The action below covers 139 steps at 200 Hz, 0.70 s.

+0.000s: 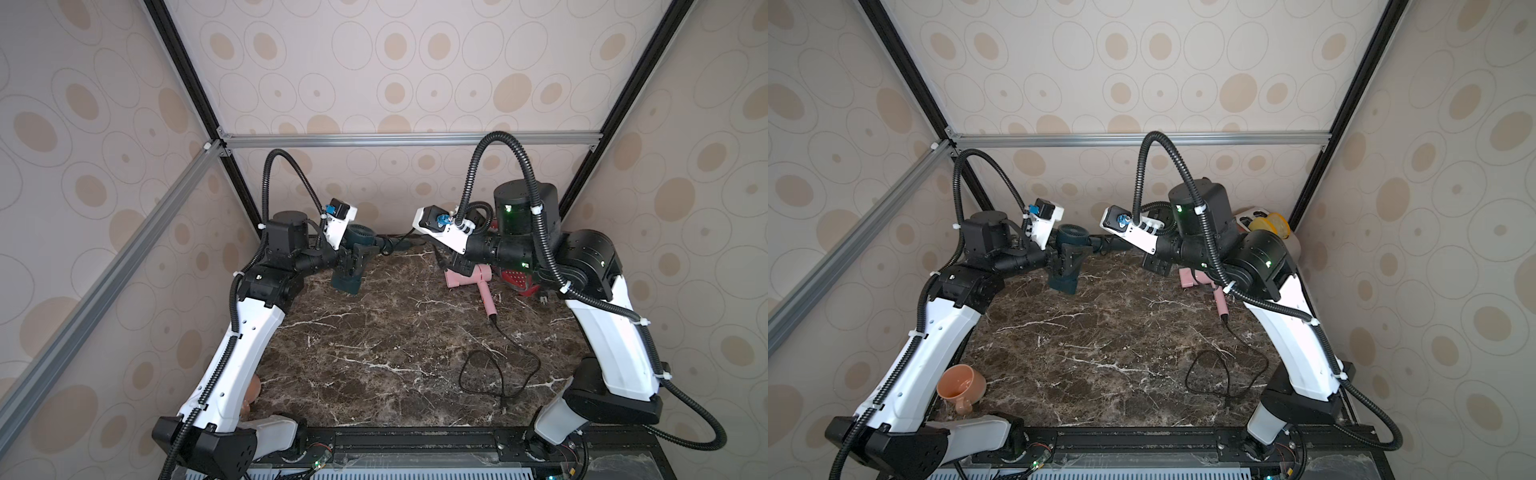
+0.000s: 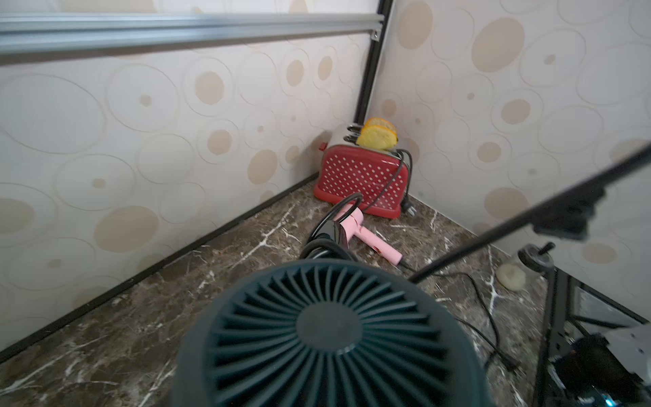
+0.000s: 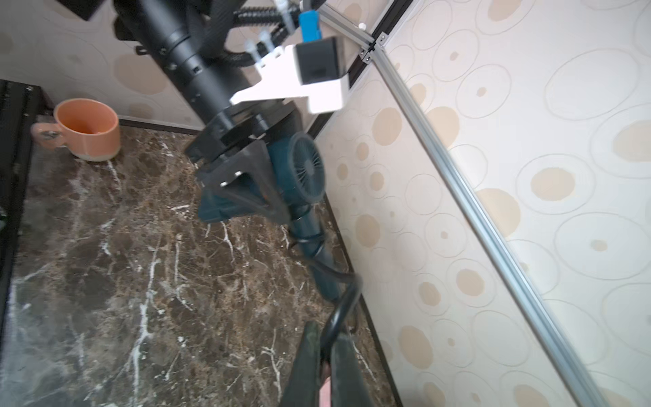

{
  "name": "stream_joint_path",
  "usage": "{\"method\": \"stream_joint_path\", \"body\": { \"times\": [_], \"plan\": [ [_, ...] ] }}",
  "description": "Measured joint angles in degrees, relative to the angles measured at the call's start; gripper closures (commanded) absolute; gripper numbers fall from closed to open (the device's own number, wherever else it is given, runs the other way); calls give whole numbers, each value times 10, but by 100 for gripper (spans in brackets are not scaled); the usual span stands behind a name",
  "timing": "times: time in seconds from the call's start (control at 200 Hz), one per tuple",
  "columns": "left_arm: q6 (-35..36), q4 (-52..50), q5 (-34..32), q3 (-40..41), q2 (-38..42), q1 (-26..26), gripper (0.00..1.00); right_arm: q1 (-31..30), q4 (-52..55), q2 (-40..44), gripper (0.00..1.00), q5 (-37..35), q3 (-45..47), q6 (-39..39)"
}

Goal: Wrap the cord around the hair dryer
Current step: Wrap the power cord around the hair dryer.

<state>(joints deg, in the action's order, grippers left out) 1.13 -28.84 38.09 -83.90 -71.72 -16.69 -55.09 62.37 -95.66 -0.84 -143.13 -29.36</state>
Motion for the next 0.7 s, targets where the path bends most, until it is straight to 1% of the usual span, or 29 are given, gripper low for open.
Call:
{"method": "stream_joint_path", "body": {
  "times": [0.165,0.335,0.441,0.556,0.696],
  "plan": [
    [1,-40,53,32,22,-42,100,24,-36,-43,100,-20,-16,-59],
    [-49,-27,128,38,53,-52,100,76,-77,-71,100,-2,-16,-83],
    [-89,1,159,34,72,-52,100,125,-92,-79,100,43,-9,-71],
    [-128,31,180,8,77,-52,100,175,-106,-79,100,106,11,-41],
    [-177,79,192,-27,74,-51,100,206,-123,-79,100,186,40,0]
  ]
}}
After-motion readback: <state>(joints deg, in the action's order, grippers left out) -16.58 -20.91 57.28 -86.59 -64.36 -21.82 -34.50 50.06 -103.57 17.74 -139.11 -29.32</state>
